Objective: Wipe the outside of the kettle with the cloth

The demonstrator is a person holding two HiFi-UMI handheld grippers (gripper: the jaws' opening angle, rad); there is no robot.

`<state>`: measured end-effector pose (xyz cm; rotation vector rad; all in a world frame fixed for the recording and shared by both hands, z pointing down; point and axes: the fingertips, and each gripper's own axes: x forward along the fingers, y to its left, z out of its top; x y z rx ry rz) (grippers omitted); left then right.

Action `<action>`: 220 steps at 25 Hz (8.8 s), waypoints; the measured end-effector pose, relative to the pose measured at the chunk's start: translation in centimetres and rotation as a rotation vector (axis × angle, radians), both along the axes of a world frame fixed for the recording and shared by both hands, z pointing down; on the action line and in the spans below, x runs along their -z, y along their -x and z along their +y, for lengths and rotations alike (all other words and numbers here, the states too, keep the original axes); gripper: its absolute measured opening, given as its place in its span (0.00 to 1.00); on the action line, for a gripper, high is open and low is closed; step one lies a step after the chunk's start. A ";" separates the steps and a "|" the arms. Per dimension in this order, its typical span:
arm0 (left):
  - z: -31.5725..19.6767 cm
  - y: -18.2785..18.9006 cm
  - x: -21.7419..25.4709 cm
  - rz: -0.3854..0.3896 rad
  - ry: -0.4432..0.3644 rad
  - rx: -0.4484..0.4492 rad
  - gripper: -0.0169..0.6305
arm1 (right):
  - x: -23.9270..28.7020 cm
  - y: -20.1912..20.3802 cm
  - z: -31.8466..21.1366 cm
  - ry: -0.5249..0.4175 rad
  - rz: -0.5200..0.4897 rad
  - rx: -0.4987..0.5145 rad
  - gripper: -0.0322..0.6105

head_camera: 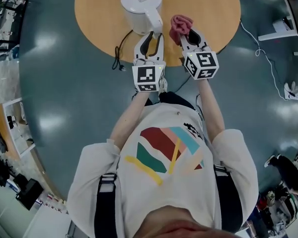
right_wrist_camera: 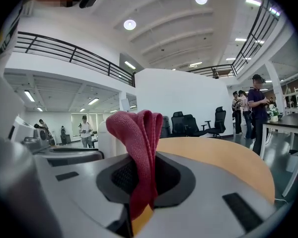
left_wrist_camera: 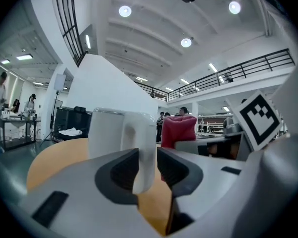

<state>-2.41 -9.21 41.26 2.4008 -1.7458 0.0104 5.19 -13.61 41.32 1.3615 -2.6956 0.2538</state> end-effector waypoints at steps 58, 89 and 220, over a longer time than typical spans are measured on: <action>-8.2 18.8 -0.6 -0.216 -0.042 -0.393 0.27 | 2.2 21.4 -2.1 0.039 -0.090 -0.136 0.12; -8.1 18.0 -1.0 -0.210 -0.029 -0.229 0.27 | 1.4 5.5 -4.3 0.015 -0.017 -0.234 0.12; -23.2 15.6 -2.2 -0.262 -0.059 -0.177 0.27 | 1.3 8.2 -5.2 -0.850 0.699 0.260 0.12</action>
